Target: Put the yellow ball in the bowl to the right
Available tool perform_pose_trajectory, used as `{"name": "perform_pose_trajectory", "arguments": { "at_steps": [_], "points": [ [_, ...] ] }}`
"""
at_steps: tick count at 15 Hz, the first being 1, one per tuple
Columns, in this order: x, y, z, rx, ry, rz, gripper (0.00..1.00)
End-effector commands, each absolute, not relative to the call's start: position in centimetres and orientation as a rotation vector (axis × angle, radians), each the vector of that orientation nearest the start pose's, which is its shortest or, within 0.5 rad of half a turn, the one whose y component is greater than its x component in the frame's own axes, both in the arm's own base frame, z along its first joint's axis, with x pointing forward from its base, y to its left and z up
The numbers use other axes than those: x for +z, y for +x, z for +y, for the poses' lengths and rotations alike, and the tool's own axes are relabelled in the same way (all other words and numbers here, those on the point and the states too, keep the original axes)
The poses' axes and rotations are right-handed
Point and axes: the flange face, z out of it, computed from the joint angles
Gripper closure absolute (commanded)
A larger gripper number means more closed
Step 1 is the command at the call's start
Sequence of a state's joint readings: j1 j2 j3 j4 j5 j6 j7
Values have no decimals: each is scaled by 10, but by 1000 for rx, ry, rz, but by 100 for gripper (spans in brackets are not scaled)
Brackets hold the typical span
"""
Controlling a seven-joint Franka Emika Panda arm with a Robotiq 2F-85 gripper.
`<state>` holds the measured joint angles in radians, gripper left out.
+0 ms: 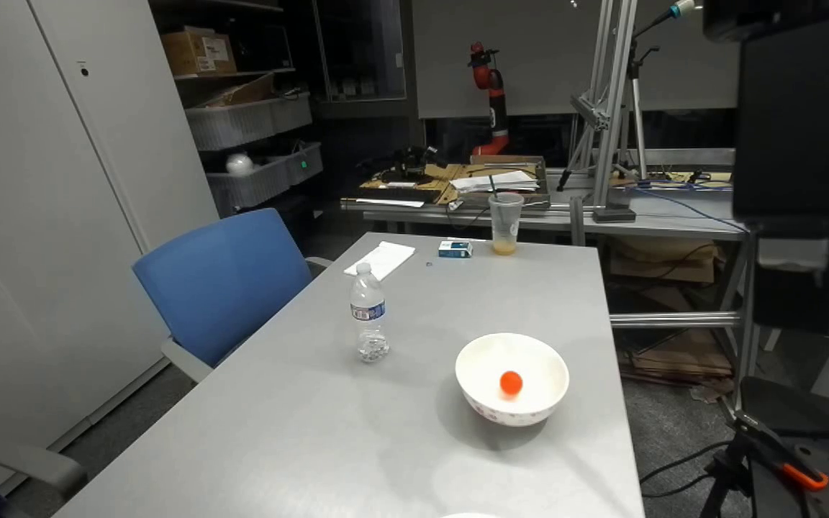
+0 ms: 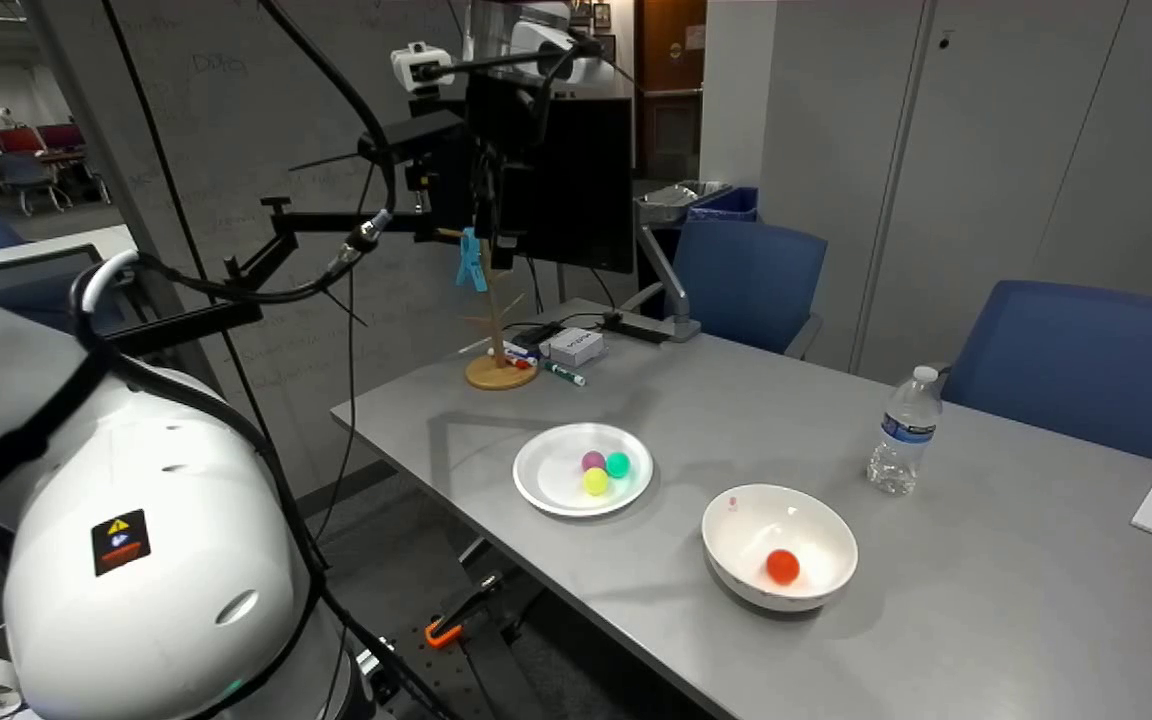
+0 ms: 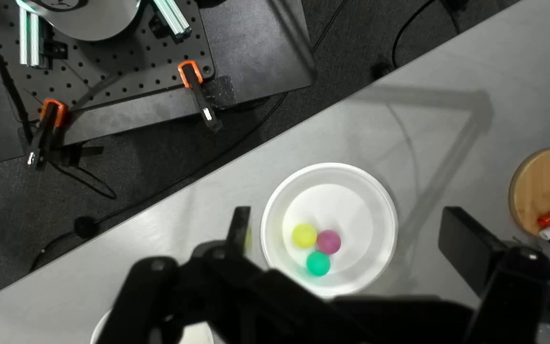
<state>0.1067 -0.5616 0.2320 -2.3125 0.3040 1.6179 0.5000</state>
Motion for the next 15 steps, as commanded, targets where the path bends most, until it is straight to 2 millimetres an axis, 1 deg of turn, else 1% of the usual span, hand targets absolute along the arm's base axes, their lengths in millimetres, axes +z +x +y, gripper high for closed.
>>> {"name": "perform_pose_trajectory", "arguments": {
  "at_steps": [1, 4, 8, 11, 15],
  "points": [
    [534, 337, 164, 304, -2995, 363, 0],
    [534, 338, 164, 301, -2996, 364, 0],
    [528, 346, 159, 224, -3028, 328, 0],
    [515, 362, 154, 142, -3076, 295, 0],
    [488, 389, 146, 55, -3125, 217, 0]
  ]
}}
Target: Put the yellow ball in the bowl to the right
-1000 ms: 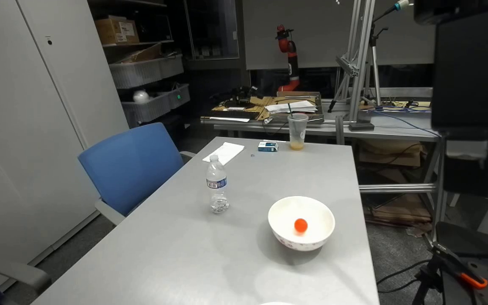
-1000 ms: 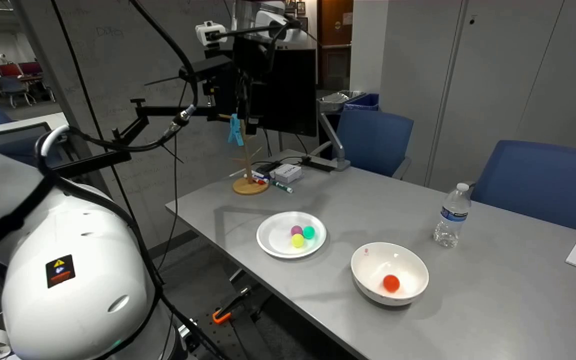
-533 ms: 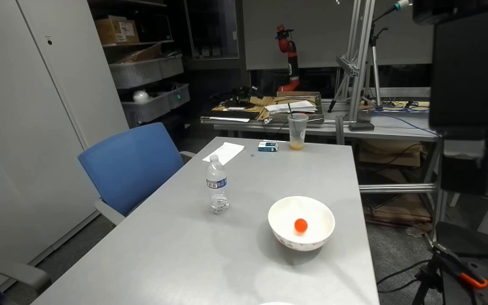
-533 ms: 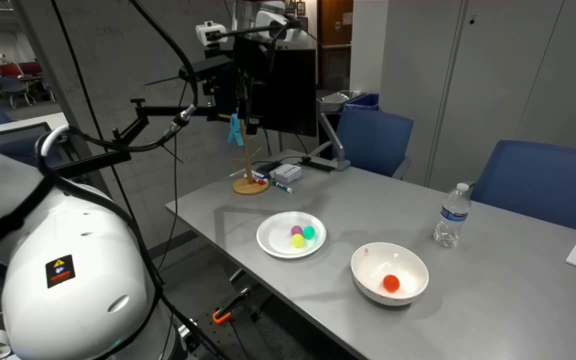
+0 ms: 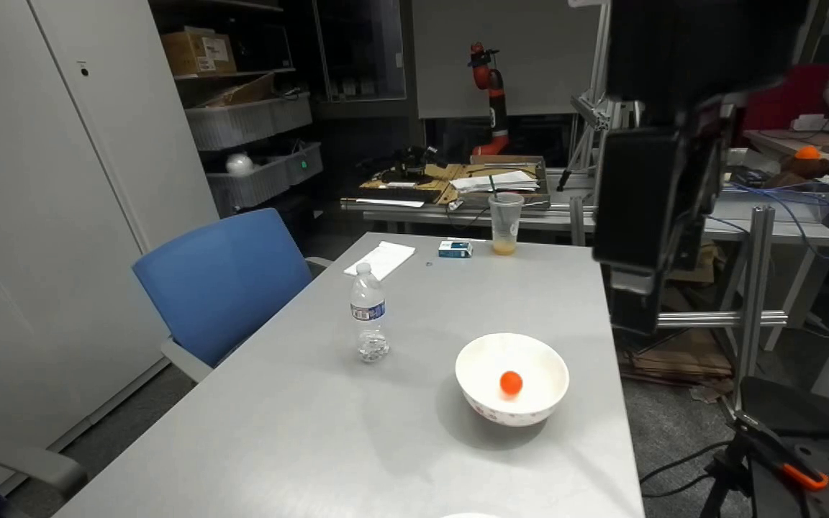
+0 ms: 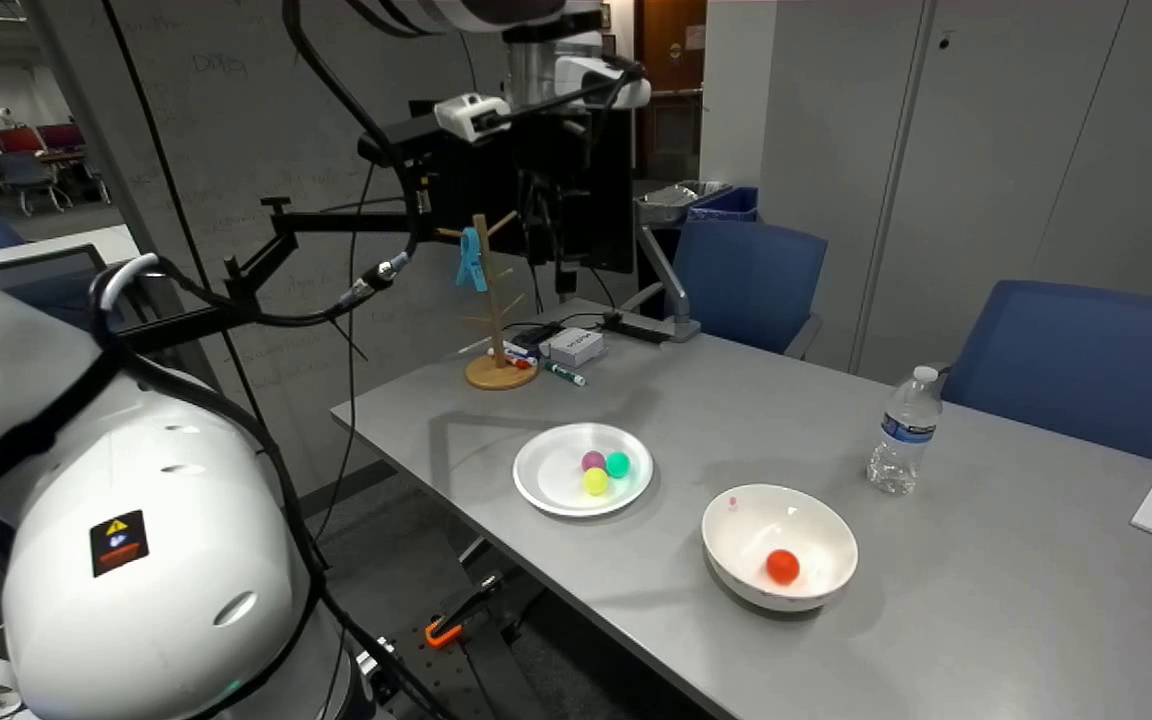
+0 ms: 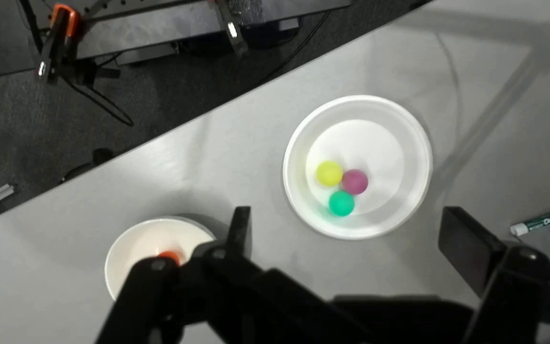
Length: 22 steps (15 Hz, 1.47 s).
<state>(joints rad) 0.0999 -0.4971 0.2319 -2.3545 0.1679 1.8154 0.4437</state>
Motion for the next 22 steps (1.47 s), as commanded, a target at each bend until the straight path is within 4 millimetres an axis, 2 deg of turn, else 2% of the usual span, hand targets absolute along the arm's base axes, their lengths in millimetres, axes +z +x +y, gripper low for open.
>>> {"name": "perform_pose_trajectory", "arguments": {
  "at_steps": [1, 4, 5, 7, 10, 12, 17, 22],
  "points": [
    [480, 396, 144, 50, -3128, 199, 0],
    [461, 410, 142, 78, -3120, 161, 0],
    [469, 400, 145, 81, -3113, 208, 0],
    [458, 406, 144, 105, -3114, 196, 0],
    [454, 410, 143, 113, -3134, 207, 0],
    [443, 419, 143, 139, -3142, 171, 0],
    [398, 444, 153, 238, -3142, 16, 0],
    [362, 464, 179, 272, -3073, -162, 0]
  ]
}}
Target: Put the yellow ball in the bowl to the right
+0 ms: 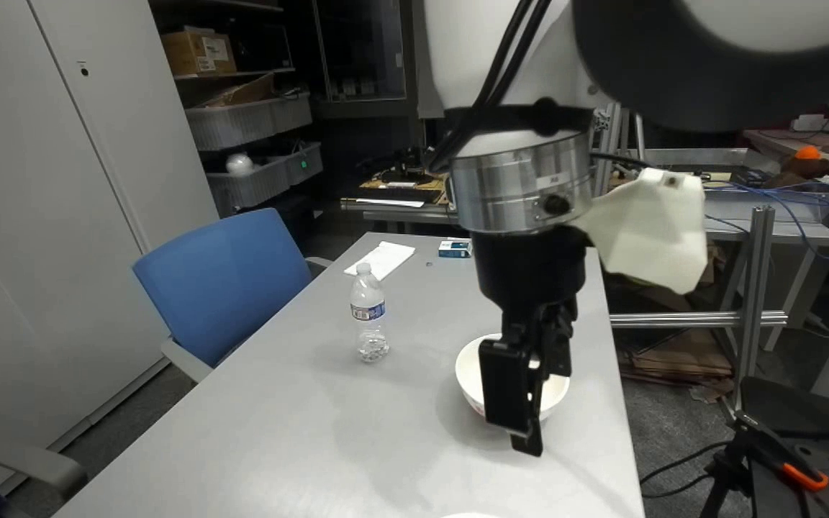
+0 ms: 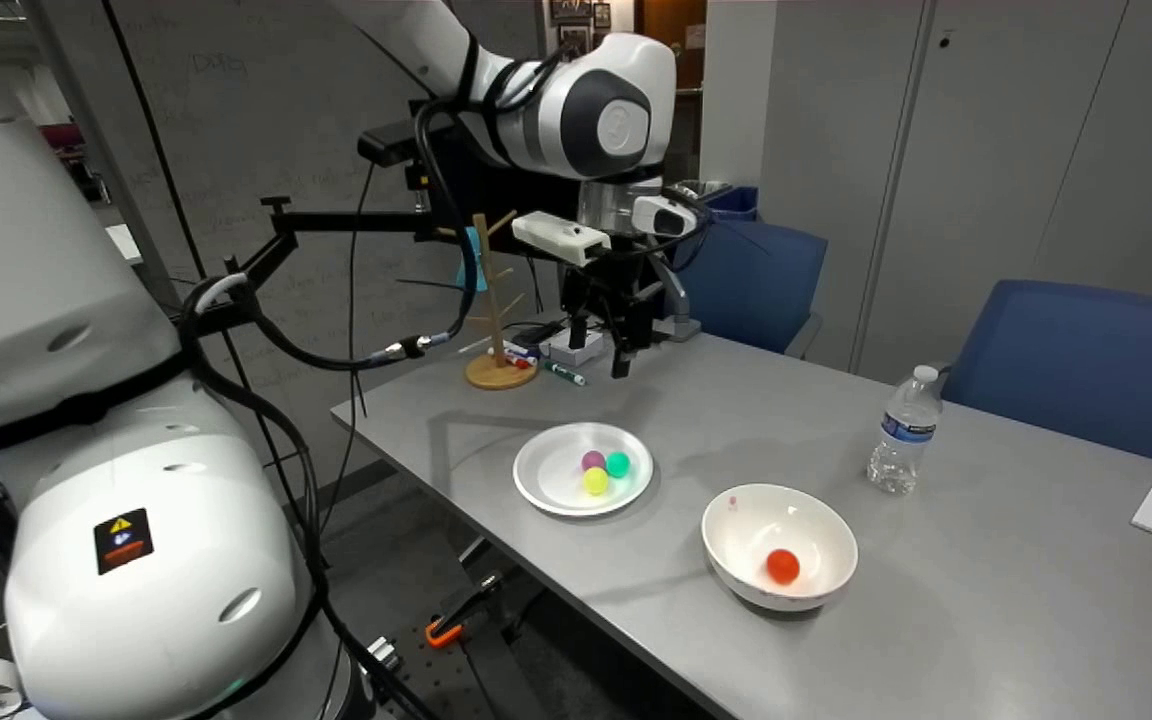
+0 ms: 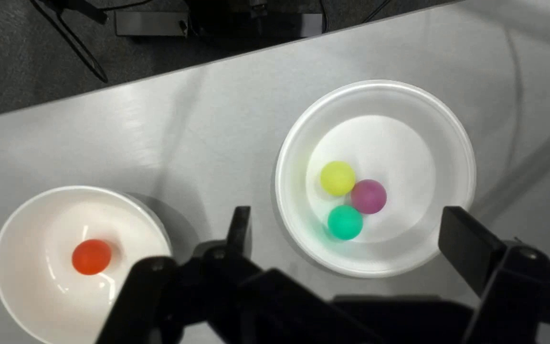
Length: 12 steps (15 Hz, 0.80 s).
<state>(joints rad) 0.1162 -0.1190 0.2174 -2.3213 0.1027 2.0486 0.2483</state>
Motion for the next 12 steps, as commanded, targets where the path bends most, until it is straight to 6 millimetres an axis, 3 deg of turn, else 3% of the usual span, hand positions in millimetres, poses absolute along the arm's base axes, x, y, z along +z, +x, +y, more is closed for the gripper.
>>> {"name": "perform_pose_trajectory", "arguments": {
  "at_steps": [1, 3, 4, 12],
  "points": [
    [357, 466, 183, 284, -3054, -188, 0],
    [352, 464, 190, 307, -3017, -232, 0],
    [353, 457, 180, 309, -3062, -178, 0],
    [349, 460, 186, 323, -3038, -209, 0]
  ]
}}
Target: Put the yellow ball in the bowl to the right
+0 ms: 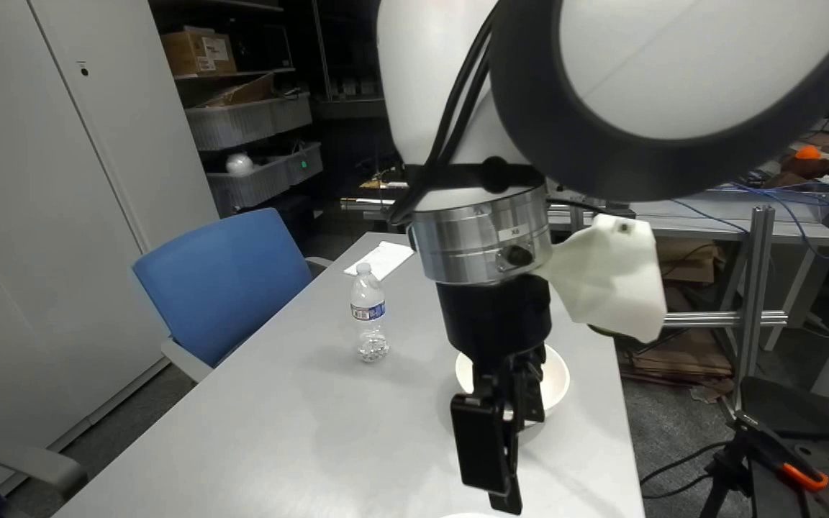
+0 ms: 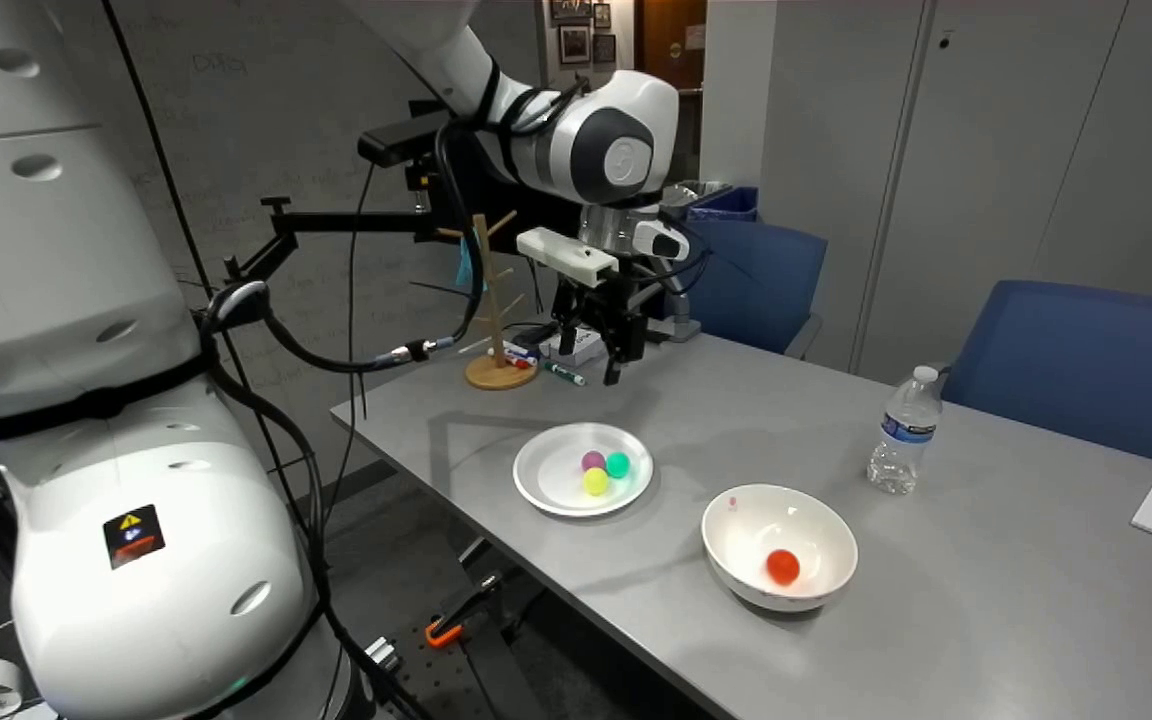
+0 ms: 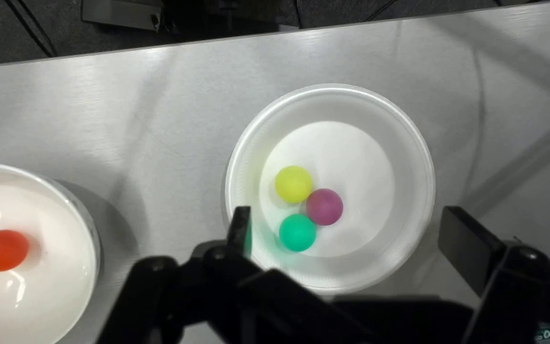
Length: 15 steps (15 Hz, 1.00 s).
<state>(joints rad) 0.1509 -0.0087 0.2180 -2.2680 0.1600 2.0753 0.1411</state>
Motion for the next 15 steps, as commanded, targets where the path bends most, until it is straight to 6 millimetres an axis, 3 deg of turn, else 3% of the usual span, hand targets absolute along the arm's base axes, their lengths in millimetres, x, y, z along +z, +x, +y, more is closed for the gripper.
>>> {"name": "perform_pose_trajectory", "arguments": {
  "at_steps": [1, 6, 15],
  "points": [
    [345, 461, 186, 330, -3041, -202, 0],
    [311, 466, 180, 407, -3133, -287, 0],
    [236, 456, 208, 559, -3171, -646, 0]
  ]
}}
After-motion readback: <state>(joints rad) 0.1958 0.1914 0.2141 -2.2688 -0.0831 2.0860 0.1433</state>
